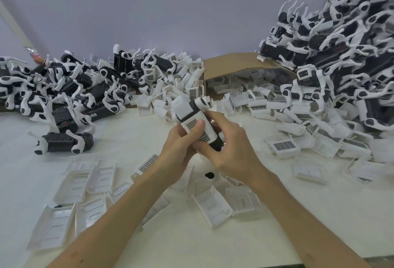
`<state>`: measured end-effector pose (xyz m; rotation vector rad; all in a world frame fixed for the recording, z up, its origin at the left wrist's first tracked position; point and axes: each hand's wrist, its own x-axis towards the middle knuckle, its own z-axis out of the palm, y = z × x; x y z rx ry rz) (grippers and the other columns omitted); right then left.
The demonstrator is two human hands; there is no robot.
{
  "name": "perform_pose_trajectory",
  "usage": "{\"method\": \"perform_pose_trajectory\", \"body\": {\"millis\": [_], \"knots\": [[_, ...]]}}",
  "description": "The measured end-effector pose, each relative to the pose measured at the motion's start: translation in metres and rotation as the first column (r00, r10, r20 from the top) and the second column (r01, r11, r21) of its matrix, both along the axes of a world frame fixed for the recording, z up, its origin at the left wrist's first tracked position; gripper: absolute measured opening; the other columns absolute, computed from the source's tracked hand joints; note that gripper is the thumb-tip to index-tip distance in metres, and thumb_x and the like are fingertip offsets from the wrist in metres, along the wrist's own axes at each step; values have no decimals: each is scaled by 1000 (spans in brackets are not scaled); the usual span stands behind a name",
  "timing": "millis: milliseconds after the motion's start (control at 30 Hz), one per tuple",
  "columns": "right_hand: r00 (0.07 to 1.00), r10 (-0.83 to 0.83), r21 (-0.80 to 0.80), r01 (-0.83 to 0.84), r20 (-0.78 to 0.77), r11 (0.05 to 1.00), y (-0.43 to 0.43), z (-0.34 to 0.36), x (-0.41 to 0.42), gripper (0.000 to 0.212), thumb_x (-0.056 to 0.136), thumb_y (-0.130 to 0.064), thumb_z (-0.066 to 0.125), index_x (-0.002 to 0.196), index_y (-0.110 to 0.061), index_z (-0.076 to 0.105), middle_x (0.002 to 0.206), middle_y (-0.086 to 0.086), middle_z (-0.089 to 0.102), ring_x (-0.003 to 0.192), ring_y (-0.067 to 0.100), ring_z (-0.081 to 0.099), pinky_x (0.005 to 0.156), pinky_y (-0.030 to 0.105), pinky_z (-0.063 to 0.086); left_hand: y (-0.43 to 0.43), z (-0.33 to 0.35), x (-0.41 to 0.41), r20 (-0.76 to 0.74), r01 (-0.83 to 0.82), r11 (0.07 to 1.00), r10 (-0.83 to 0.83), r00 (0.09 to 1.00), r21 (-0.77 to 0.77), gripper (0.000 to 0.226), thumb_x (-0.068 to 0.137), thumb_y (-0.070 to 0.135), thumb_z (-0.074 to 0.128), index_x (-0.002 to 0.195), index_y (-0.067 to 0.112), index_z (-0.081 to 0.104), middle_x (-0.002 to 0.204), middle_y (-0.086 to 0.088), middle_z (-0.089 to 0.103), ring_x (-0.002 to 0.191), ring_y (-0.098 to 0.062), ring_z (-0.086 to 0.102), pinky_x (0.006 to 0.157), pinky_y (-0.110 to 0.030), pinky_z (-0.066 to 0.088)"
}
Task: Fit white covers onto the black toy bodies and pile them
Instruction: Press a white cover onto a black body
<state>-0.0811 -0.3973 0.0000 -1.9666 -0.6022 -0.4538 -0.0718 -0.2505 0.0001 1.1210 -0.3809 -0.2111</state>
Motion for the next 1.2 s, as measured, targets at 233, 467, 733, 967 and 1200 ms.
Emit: {"method": "perform_pose_trajectory", "body": {"millis": [233, 467, 733, 967, 1200], "knots": [[998, 36, 32, -38, 59, 999, 1, 2, -1, 51, 84, -20, 79, 131, -19, 58, 108, -10, 72, 100, 10, 69, 85, 36, 58, 2, 0, -2, 43, 6, 1000, -5, 999, -10, 27, 93, 25, 59, 108, 6, 69, 100, -12, 76, 96, -26, 74, 77, -28, 58], [977, 107, 239, -61, -182, 969, 1, -5, 3, 37, 91, -30, 69, 127, -24, 62, 101, -9, 74, 92, 11, 72, 75, 24, 57, 2, 3, 2, -5, -36, 993, 37, 999, 114, 53, 94, 52, 56, 123, 9, 66, 113, -13, 74, 103, -28, 73, 77, -31, 59], [770, 366, 624, 52, -522, 780, -11, 5, 13, 43, 103, -42, 40, 111, -21, 76, 112, 6, 75, 103, 17, 71, 79, 23, 55, 7, -2, 8, 31, -63, 965, 57, 998, 254, 39, 89, 32, 73, 120, 9, 69, 106, -13, 76, 94, -26, 74, 80, -32, 59], [671, 495, 702, 52, -551, 711, -8, 4, 12, 48, 104, -43, 35, 126, -14, 66, 109, 7, 72, 100, 21, 65, 90, 33, 48, 7, 0, 9, 52, -200, 957, 194, 980, 211, 40, 70, 38, 77, 93, 6, 71, 76, -6, 75, 63, -16, 70, 60, -21, 56], [770, 437, 690, 7, -466, 724, -7, 3, 15, 47, 94, -44, 49, 125, -13, 67, 121, 14, 70, 110, 26, 67, 92, 42, 55, 9, 2, 9, 83, -185, 943, 168, 982, 277, 38, 87, 49, 70, 106, 17, 76, 91, -5, 78, 84, -22, 75, 73, -28, 61]]}}
